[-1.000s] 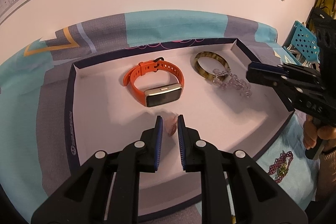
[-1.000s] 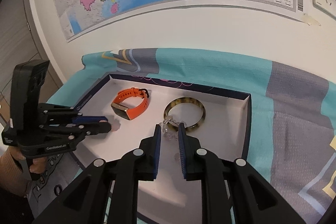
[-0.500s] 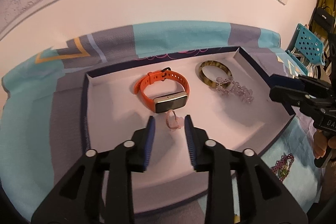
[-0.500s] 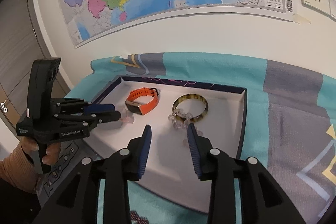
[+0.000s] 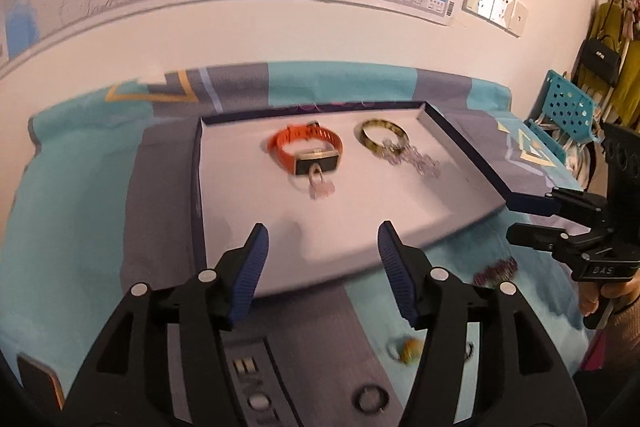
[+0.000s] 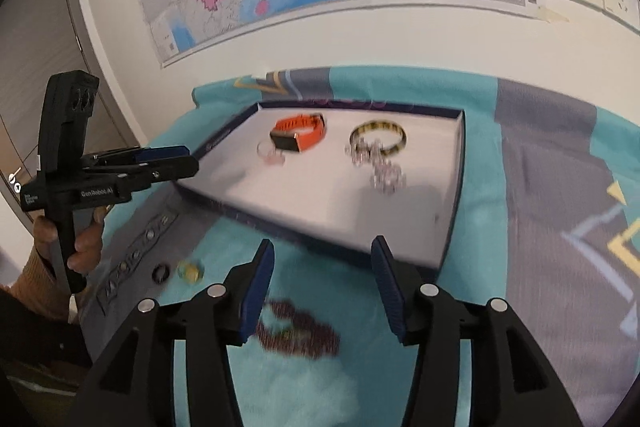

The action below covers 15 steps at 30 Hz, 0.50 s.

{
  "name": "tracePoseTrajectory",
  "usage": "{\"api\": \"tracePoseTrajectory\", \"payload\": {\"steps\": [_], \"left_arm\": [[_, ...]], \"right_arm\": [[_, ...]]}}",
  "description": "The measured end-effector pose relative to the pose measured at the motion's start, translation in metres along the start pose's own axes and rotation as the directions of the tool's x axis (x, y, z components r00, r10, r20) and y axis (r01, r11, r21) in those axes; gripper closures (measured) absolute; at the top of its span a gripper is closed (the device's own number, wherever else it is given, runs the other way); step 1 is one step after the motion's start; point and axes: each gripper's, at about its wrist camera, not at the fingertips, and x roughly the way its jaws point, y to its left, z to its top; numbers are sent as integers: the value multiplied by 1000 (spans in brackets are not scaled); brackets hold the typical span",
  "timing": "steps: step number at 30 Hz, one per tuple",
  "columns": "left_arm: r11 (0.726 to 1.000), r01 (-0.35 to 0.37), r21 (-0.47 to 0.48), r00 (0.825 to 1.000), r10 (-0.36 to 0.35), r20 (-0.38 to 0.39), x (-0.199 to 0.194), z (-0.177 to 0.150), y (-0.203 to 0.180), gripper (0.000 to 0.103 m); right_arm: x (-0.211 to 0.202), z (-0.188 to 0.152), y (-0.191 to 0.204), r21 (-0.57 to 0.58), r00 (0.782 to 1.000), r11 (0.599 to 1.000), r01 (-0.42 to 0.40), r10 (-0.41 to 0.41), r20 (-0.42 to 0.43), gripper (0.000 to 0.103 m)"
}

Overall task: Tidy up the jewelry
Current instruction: 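Grasp the dark beaded bracelet with the right tool while the left tool moves toward the black ring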

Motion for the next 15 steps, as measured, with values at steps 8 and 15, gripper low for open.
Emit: {"api": "tracePoseTrajectory", "payload": {"steps": [8,15], "left_arm": [[1000,14,-6,999,-14,-36,-10,-33,-4,46],[999,24,-29,999,-25,-37,-18,-48,0,43]], "right_arm": [[-5,-30,1,18,998,1000,7,-6,-61,55],[-5,-35,-5,87,997,996,-16,23,-72,73]]}}
